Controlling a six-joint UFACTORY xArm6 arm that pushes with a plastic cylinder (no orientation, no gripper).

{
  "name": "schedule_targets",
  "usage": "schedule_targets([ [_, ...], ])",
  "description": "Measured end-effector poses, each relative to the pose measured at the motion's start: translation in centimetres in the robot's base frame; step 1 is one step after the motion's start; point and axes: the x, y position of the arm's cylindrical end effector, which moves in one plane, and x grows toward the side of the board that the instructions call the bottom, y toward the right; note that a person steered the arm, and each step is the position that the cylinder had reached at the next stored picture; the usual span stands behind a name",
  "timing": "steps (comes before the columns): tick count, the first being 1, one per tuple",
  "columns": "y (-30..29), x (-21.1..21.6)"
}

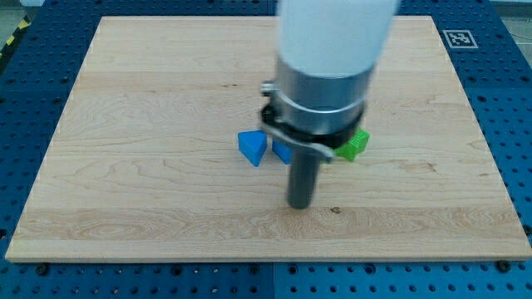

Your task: Place your arm above the blue cube

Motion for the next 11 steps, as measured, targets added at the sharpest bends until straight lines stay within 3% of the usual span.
schedule_targets([
  [1, -6.0, -0.1],
  [2, -8.6, -3.2],
  [5, -8.8, -11.9],
  [8, -2.5, -14.0],
  [11, 3.1, -11.8],
])
